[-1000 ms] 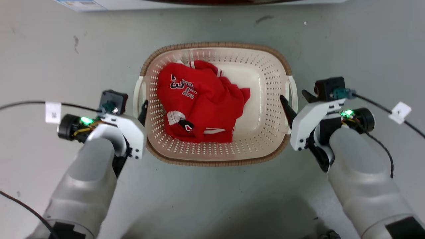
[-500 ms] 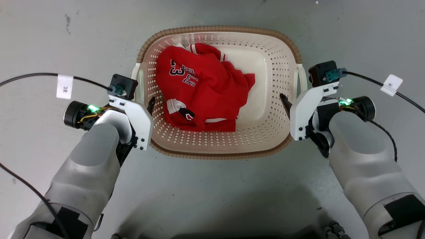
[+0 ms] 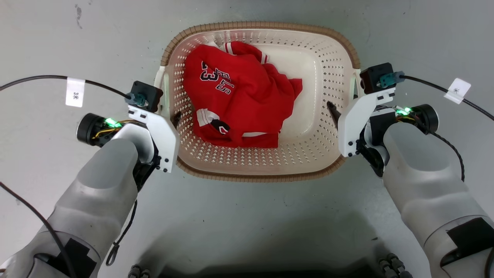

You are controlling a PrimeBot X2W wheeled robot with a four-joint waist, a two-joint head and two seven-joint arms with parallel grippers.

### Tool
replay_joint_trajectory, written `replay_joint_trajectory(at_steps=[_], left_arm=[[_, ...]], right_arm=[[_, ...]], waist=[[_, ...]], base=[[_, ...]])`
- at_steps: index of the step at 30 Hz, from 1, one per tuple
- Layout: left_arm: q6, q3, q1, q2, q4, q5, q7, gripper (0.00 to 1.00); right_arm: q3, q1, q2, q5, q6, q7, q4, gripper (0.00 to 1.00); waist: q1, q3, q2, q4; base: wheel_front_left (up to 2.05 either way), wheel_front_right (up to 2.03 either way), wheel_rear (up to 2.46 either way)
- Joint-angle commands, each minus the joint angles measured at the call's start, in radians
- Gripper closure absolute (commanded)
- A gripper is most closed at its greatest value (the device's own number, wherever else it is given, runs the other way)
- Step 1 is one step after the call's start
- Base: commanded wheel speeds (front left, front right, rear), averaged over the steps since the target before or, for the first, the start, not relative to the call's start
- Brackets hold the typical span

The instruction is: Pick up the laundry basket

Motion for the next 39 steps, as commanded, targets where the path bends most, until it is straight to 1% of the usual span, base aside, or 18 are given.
replay_joint_trajectory(at_steps=[1, 8, 10, 14, 17, 18, 20, 24, 26, 29, 32, 39], left_arm=[[0.000, -0.027, -0.010, 0.007, -0.012, -0.023, 0.006, 1.00], [0.000, -0.089, -0.017, 0.032, -0.013, -0.087, 0.007, 1.00], [0.000, -0.122, -0.017, 0.041, -0.014, -0.113, 0.015, 1.00], [0.000, -0.150, -0.016, 0.042, -0.018, -0.146, 0.024, 1.00], [0.000, -0.192, 0.006, 0.049, -0.046, -0.206, 0.060, 1.00], [0.000, -0.192, 0.006, 0.049, -0.046, -0.206, 0.060, 1.00], [-0.002, -0.228, 0.023, 0.052, -0.094, -0.248, 0.092, 1.00], [-0.002, -0.282, 0.038, 0.104, -0.150, -0.340, 0.174, 1.00], [-0.002, -0.312, 0.049, 0.118, -0.177, -0.377, 0.208, 1.00], [-0.003, -0.379, 0.069, 0.149, -0.263, -0.437, 0.258, 1.00], [-0.003, -0.407, 0.071, 0.189, -0.308, -0.502, 0.311, 1.00], [-0.003, -0.447, 0.115, 0.228, -0.353, -0.608, 0.433, 1.00]], right_arm=[[0.005, -0.017, 0.000, 0.006, 0.000, -0.009, 0.007, 1.00], [0.015, -0.028, -0.001, 0.010, 0.001, -0.024, 0.019, 1.00], [0.021, -0.021, -0.001, 0.015, 0.001, -0.023, 0.023, 1.00], [0.026, -0.017, -0.004, 0.019, 0.001, -0.009, 0.032, 1.00], [0.043, -0.006, -0.003, 0.020, 0.001, 0.043, 0.039, 1.00], [0.043, -0.006, -0.003, 0.020, 0.001, 0.043, 0.039, 1.00], [0.053, 0.011, -0.003, 0.034, 0.001, 0.094, 0.043, 1.00], [0.075, 0.022, -0.001, 0.036, 0.001, 0.187, 0.048, 1.00], [0.078, 0.037, -0.006, 0.042, 0.001, 0.237, 0.052, 1.00], [0.093, 0.056, -0.002, 0.069, 0.001, 0.341, 0.054, 1.00], [0.119, 0.052, -0.001, 0.103, 0.001, 0.424, 0.032, 1.00], [0.199, 0.099, -0.002, 0.183, 0.001, 0.602, -0.017, 1.00]], waist=[[-0.0001, 0.004, 0.0000, 0.002], [-0.0001, 0.006, 0.0000, 0.005], [-0.0001, -0.006, 0.0000, 0.005], [-0.0001, -0.029, 0.0000, 0.004], [-0.0001, -0.084, 0.0000, 0.003], [-0.0001, -0.084, 0.0000, 0.003], [-0.0001, -0.119, 0.0000, 0.006], [-0.0001, -0.206, 0.0000, 0.004], [-0.0001, -0.256, 0.0000, 0.005], [-0.0001, -0.330, 0.0000, 0.005], [-0.0001, -0.399, 0.0000, 0.006], [-0.0001, -0.578, 0.0000, 0.005]], base=[[0.00, 0.00, 0.00], [0.00, 0.00, 0.00], [0.00, 0.00, 0.00], [0.00, 0.00, 0.00], [0.00, 0.00, 0.00], [0.00, 0.00, 0.00], [0.00, 0.00, 0.00], [0.00, 0.00, 0.00], [0.00, 0.00, 0.00], [0.00, 0.00, 0.00], [0.00, 0.00, 0.00], [0.00, 0.00, 0.00]])
